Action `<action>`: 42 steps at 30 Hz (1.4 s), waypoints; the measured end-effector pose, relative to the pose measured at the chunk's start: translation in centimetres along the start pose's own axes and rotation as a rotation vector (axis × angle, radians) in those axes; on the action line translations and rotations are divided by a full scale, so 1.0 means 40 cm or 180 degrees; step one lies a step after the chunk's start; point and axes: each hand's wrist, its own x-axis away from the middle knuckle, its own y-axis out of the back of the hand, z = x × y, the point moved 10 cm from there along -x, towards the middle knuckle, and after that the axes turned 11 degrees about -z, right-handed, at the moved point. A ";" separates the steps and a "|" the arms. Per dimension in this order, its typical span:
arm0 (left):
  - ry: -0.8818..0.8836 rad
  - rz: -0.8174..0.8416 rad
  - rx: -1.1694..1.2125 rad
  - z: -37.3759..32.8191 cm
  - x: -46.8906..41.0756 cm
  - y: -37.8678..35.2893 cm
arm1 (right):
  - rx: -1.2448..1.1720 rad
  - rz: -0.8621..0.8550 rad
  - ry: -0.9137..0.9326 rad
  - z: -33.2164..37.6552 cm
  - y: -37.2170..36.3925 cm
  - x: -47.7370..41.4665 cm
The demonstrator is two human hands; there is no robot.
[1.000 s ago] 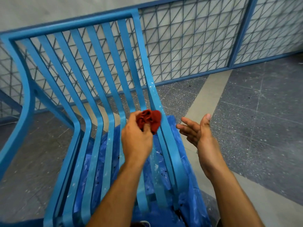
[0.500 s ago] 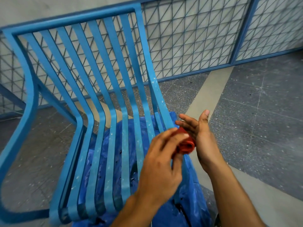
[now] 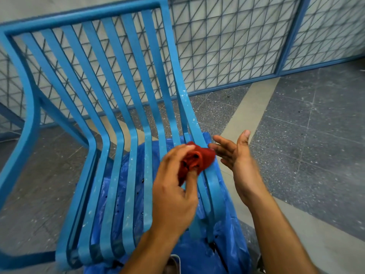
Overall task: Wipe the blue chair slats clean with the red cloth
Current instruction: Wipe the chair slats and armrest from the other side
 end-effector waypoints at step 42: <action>-0.0744 0.1431 -0.1561 0.157 -0.533 -0.281 | 0.0857 0.0633 0.0284 -0.029 0.056 0.061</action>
